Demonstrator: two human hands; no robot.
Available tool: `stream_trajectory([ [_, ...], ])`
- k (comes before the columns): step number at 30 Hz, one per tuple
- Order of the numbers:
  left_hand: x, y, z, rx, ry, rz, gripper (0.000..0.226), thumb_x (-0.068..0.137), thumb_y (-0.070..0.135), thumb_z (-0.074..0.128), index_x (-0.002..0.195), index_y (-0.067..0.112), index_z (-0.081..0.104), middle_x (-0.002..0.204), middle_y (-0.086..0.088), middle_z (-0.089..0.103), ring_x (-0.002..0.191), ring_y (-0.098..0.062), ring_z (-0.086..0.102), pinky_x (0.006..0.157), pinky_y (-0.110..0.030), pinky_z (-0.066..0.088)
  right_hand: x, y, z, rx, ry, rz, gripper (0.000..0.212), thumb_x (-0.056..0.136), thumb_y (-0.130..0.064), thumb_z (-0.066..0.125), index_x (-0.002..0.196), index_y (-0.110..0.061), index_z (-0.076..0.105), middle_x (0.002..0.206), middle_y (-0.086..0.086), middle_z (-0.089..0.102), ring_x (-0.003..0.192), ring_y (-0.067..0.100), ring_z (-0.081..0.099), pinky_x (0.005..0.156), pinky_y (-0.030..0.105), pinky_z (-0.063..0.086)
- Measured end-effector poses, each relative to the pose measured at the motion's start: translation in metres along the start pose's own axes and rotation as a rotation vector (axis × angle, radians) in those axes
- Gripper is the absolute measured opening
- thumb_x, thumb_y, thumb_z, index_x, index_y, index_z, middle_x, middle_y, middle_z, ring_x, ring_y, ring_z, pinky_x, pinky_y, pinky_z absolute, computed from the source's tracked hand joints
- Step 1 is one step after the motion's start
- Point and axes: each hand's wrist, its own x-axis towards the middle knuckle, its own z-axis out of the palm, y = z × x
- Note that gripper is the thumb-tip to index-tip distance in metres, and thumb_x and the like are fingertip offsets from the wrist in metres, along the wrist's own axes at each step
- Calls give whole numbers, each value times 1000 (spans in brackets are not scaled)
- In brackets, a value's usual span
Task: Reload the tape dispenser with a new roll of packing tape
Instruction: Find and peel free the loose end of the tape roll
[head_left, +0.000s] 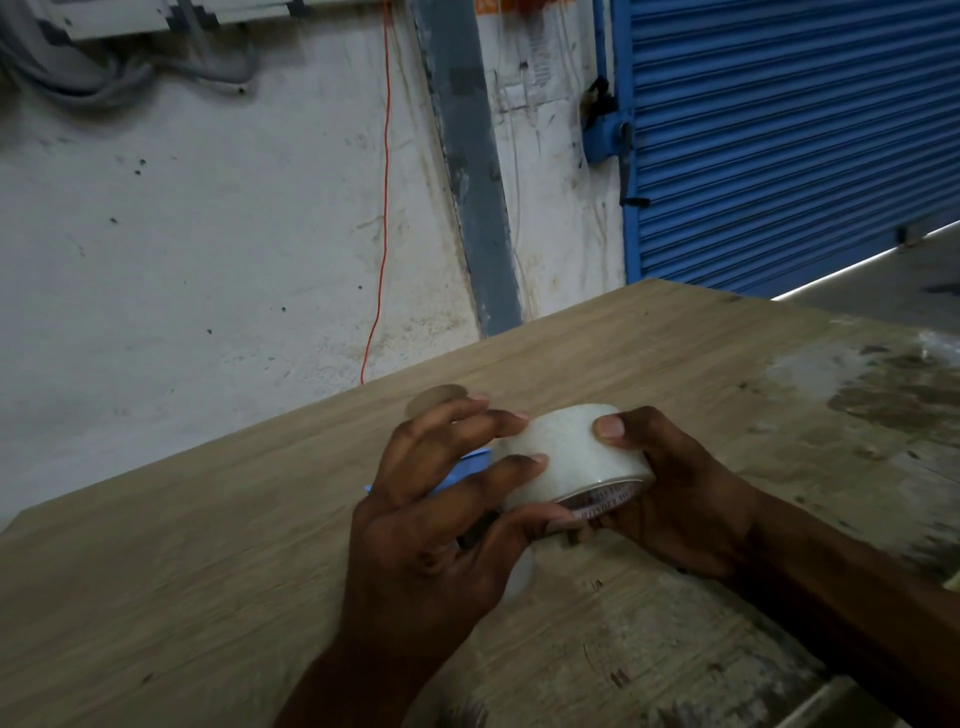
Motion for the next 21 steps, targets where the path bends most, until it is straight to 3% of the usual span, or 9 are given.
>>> stream_trajectory([
  [2, 0, 1, 0, -18, -1, -2, 22, 79, 22, 88, 89, 4, 81, 115, -9, 72, 123, -37, 62, 98, -52, 51, 1, -1, 1, -2, 1, -4, 91, 55, -51, 90, 131, -8, 66, 130, 29, 64, 113, 46, 56, 90, 54, 38],
  [4, -1, 3, -1, -50, -5, -5, 21, 82, 27, 84, 80, 6, 80, 111, -8, 73, 123, -34, 63, 97, -50, 52, 1, 1, -1, 2, 0, -8, 97, 52, -50, 91, 134, -7, 63, 131, 30, 63, 117, 51, 54, 99, 66, 35],
  [6, 0, 6, -3, -82, -14, -57, 29, 81, 36, 83, 81, 7, 79, 111, -5, 74, 121, -24, 66, 97, -41, 55, 0, 2, 0, 1, -4, 1, 100, 48, -50, 92, 134, -6, 63, 132, 30, 63, 124, 55, 51, 110, 73, 22],
  [8, 3, 10, -4, -65, -32, -110, 41, 79, 44, 82, 101, 9, 78, 118, -1, 72, 119, -11, 67, 97, -27, 54, 0, 1, 0, 1, -8, 7, 92, 43, -49, 94, 122, -8, 73, 126, 29, 66, 118, 52, 53, 106, 68, 25],
  [10, 3, 9, -3, -83, -56, -125, 48, 80, 43, 81, 113, 9, 75, 124, -1, 71, 120, -7, 66, 97, -25, 55, 0, 1, 0, 4, -13, 11, 83, 42, -49, 95, 113, -10, 77, 120, 28, 69, 111, 46, 55, 100, 60, 29],
  [13, -1, 7, -2, -100, -52, -104, 38, 82, 35, 81, 108, 8, 78, 123, -6, 71, 118, -11, 68, 95, -29, 57, 0, 1, -2, -7, -41, 17, 78, 46, -49, 93, 113, -11, 78, 124, 30, 67, 110, 43, 57, 101, 61, 32],
  [16, -6, 7, -1, -77, -23, -103, 33, 81, 35, 82, 102, 9, 80, 120, -5, 73, 114, -8, 70, 93, -22, 56, 2, 1, -1, -13, -34, 22, 74, 45, -48, 93, 108, -13, 80, 124, 31, 66, 113, 45, 53, 107, 67, 27],
  [21, -7, 9, 2, -52, 22, -82, 21, 82, 33, 81, 91, 13, 82, 116, -3, 74, 111, -1, 70, 93, -19, 54, 2, 1, 0, -21, 4, 19, 93, 47, -48, 91, 126, -3, 68, 132, 37, 58, 104, 42, 57, 91, 53, 36],
])
